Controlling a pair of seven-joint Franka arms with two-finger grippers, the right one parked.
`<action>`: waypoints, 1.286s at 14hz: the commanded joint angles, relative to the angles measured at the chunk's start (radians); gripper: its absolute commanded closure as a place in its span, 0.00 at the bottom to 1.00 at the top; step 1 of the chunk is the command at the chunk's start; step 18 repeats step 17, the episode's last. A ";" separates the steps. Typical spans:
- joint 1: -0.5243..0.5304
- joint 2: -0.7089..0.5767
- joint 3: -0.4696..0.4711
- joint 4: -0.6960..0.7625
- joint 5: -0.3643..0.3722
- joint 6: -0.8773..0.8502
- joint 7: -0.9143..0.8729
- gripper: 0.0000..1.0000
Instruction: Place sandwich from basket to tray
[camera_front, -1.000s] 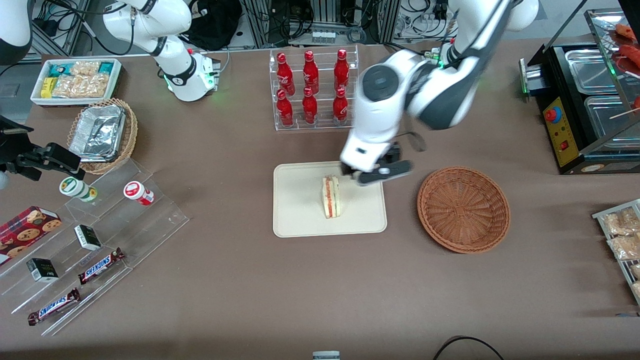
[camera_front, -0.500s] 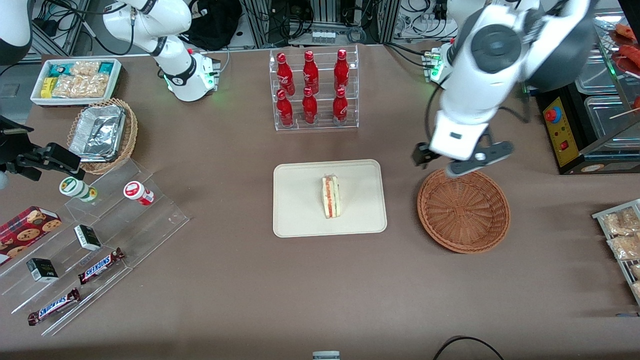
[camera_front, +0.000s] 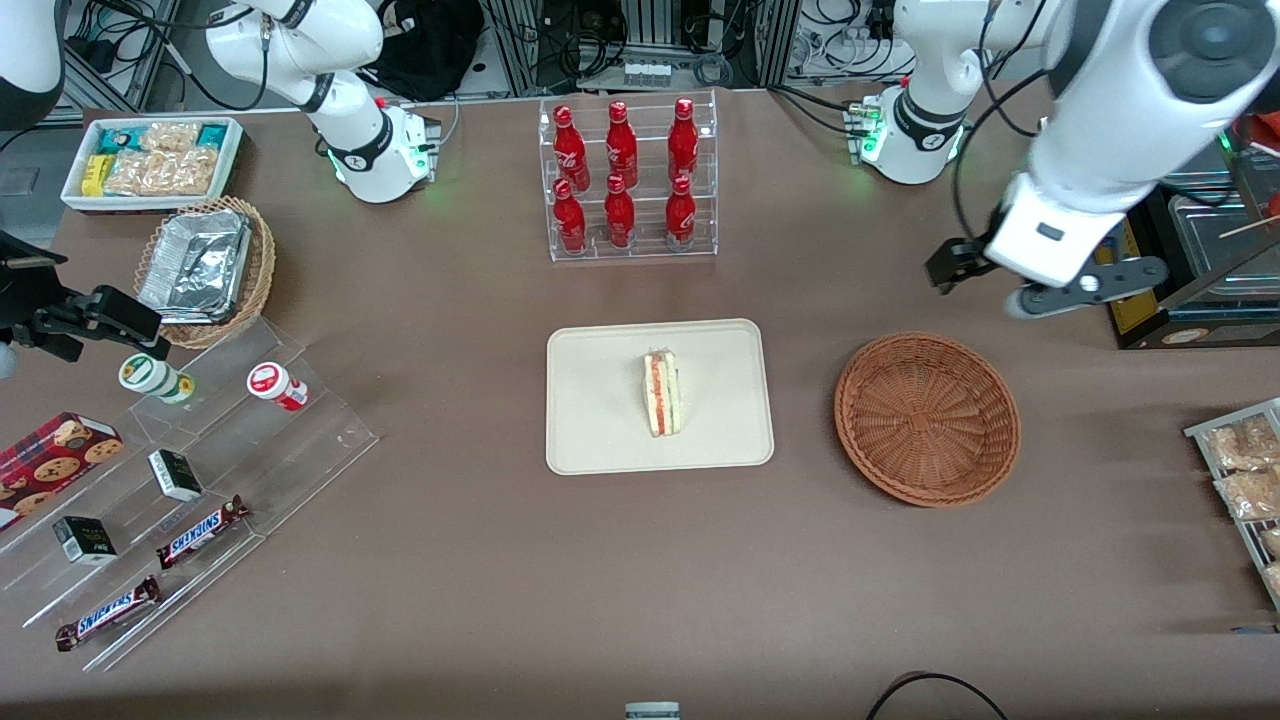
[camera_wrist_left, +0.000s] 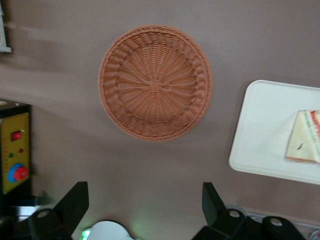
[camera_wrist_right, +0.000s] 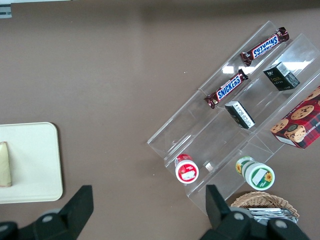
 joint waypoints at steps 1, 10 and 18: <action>0.072 -0.025 -0.010 -0.004 -0.016 -0.014 0.165 0.00; 0.114 0.090 0.050 0.139 -0.014 -0.059 0.262 0.00; 0.103 0.064 0.099 0.138 -0.012 -0.105 0.308 0.00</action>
